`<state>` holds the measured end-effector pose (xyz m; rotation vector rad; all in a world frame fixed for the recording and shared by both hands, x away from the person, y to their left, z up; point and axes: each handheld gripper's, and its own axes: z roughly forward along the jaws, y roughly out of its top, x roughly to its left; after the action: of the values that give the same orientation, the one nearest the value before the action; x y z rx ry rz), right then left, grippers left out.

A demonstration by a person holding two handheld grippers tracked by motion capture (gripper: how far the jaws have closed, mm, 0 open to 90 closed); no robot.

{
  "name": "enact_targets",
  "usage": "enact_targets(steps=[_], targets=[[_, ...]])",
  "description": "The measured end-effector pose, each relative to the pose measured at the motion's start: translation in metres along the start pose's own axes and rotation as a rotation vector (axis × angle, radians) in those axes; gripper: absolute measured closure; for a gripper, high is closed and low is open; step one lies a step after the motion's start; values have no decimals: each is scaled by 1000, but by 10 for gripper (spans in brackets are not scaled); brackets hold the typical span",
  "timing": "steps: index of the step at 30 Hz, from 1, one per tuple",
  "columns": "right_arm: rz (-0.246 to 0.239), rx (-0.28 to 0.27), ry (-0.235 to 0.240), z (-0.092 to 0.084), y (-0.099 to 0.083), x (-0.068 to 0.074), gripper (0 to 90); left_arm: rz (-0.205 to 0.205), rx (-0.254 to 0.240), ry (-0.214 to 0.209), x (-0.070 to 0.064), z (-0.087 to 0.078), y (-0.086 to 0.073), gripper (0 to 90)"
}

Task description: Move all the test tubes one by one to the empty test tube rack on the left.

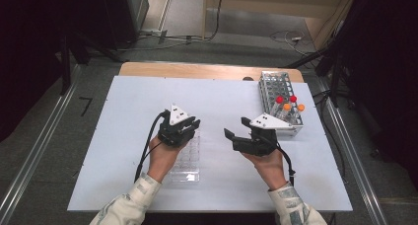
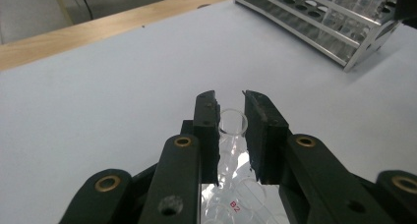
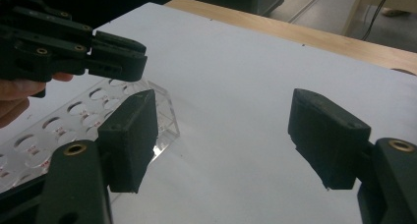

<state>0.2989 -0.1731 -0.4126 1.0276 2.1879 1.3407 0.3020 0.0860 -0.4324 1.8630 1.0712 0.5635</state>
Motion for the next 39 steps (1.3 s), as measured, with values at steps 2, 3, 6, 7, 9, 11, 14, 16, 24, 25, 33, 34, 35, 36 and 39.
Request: enact_targets(steps=[2, 3, 6, 7, 9, 11, 14, 16, 24, 25, 33, 34, 35, 36, 39], targets=[[-3, 4, -3, 0, -1, -3, 254, -6, 4, -2, 1, 1, -1, 757], [1, 7, -8, 0, -1, -4, 254, -10, 6, -5, 1, 1, -1, 754], [12, 11, -27, 0, -5, -10, 254, -18, 4, -18, 1, 0, -2, 693], [12, 16, -37, -1, -5, -12, 255, -28, -5, -23, 2, 0, -1, 665], [24, 8, -46, -3, -7, -17, 262, -55, -25, -42, 5, -4, 0, 594], [31, 4, -64, -7, -8, -22, 266, -85, -48, -53, 8, -8, 2, 547], [46, 5, -90, -14, -11, -34, 268, -114, -62, -58, 12, -12, 2, 440], [68, -2, -109, -19, -13, -43, 271, -135, -66, -62, 14, -14, 2, 378], [107, -36, -197, -45, -19, -69, 285, -132, -73, -24, 16, -17, 0, 284], [113, -37, -209, -47, -20, -71, 289, -132, -73, -20, 16, -17, 0, 282], [151, -15, -291, -48, -29, -94, 308, -161, -87, -29, 19, -20, 1, 227], [152, -8, -298, -47, -31, -96, 328, -162, -88, -27, 19, -20, 1, 221], [150, -3, -314, -45, -32, -99, 359, -164, -88, -27, 19, -20, 1, 216], [149, -1, -320, -43, -35, -100, 387, -163, -88, -26, 19, -20, 1, 215], [140, 12, -345, -36, -39, -104, 482, -157, -82, -24, 18, -19, 0, 214]])
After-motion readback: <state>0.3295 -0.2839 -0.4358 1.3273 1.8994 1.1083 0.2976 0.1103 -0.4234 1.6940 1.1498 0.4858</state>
